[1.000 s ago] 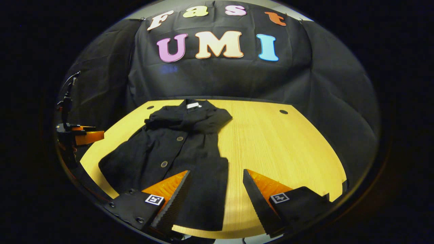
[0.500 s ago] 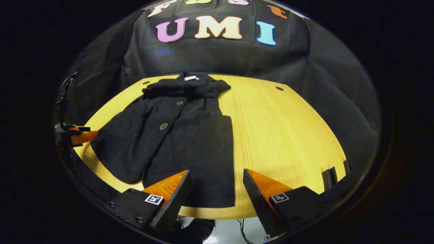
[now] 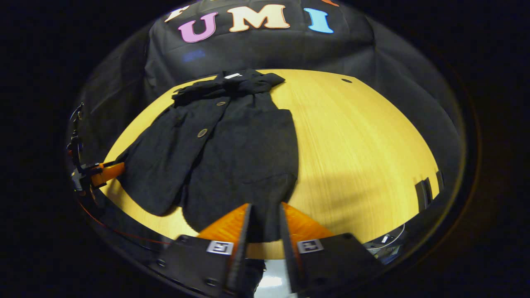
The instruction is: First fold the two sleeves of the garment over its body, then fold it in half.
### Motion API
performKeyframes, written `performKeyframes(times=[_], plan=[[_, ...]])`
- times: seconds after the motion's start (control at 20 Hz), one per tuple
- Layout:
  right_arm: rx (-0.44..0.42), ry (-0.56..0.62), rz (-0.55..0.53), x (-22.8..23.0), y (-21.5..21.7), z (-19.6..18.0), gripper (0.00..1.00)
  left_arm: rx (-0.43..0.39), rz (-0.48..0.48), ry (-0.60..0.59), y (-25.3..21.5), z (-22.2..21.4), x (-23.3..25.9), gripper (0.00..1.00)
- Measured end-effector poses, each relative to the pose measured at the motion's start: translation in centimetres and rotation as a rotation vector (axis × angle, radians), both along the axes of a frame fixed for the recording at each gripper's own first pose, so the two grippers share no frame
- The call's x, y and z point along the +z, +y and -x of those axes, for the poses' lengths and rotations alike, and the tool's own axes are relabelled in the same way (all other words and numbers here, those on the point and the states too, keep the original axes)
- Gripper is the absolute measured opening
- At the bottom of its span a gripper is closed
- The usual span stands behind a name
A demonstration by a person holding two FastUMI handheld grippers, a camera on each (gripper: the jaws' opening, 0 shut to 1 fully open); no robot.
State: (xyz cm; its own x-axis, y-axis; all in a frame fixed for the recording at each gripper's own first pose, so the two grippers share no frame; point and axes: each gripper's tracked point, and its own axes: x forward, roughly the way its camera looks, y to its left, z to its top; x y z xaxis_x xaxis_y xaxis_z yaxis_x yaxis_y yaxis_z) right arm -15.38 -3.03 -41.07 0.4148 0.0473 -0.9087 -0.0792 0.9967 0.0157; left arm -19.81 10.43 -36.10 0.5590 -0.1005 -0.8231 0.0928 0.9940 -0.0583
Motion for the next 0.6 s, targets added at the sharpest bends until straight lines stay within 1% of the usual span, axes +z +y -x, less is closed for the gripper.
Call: performKeyframes(times=[0.1, 0.15, 0.2, 0.25, 0.4, 0.5, 0.6], plan=[[0.001, 0.017, -0.011, 0.0, -0.1, 0.1, 0.12, 0.031, -0.001, -0.005, -0.7, 0.2, 0.1, 0.17], [0.006, 0.019, -0.026, -0.1, -0.1, -0.1, 0.06, 0.035, -0.009, -0.004, -0.8, 0.2, 0.1, 0.02], [0.005, 0.022, -0.044, 0.3, 0.0, 0.2, 0.06, 0.042, -0.005, 0.010, -0.9, 0.6, 0.1, 0.00], [0.013, 0.026, -0.060, 0.1, 0.0, 0.3, 0.03, 0.058, 0.011, 0.023, -1.2, 1.0, 0.2, 0.00], [0.034, 0.030, -0.089, 0.3, -0.4, 1.2, 0.03, 0.082, 0.023, 0.035, -1.9, 1.9, 0.8, 0.00], [0.044, 0.017, -0.079, 0.5, -0.5, 1.7, 0.03, 0.085, 0.003, 0.047, -2.1, 2.6, 1.0, 0.00], [0.086, -0.015, -0.065, 1.2, -0.5, 1.3, 0.02, 0.102, 0.012, 0.070, -2.6, 3.4, 1.5, 0.00]])
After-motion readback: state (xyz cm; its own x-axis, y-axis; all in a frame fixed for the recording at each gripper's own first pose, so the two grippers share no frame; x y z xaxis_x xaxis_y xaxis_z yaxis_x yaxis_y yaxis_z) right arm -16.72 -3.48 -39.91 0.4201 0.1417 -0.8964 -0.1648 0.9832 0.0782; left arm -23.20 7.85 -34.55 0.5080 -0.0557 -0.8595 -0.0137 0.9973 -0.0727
